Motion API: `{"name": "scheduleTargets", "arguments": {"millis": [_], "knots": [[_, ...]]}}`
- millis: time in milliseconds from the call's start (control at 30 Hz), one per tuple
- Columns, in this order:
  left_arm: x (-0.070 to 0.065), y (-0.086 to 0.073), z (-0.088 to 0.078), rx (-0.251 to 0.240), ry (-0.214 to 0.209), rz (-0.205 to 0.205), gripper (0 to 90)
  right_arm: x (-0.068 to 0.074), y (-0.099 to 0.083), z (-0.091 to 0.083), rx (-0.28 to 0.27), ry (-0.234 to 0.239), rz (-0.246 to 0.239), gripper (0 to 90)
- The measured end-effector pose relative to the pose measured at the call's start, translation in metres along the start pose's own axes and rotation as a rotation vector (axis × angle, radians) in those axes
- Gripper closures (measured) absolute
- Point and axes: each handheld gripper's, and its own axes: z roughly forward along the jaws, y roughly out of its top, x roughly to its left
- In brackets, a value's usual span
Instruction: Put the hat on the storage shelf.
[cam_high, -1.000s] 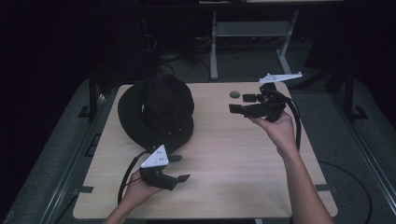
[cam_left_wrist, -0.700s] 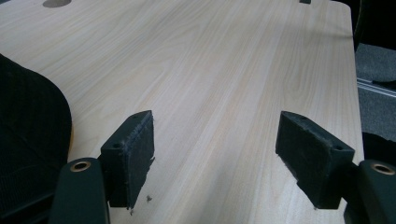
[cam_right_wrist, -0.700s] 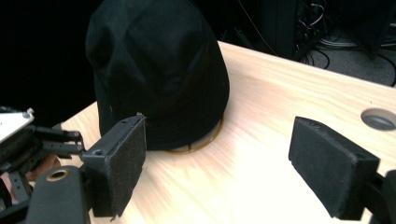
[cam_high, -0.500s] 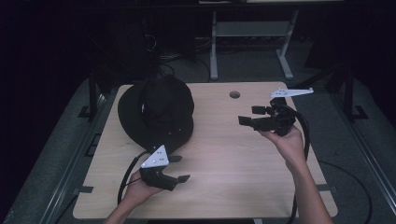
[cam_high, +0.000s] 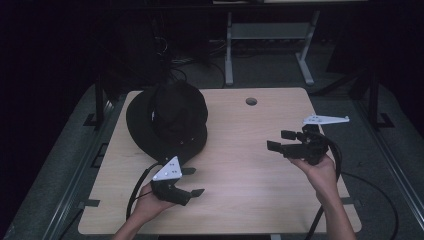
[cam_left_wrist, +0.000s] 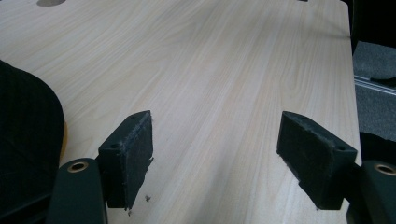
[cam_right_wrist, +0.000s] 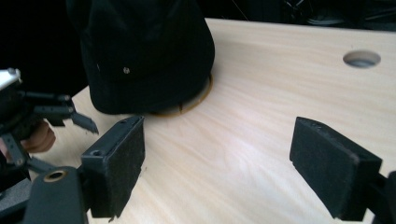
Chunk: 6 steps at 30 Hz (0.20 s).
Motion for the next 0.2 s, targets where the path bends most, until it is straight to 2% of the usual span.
{"name": "scheduleTargets", "arguments": {"millis": [200], "knots": [[-0.002, 0.000, 0.001, 0.010, 0.010, 0.011, 25.8, 0.003, -0.028, -0.012, -0.028, -0.012, 0.008, 17.0]]}}
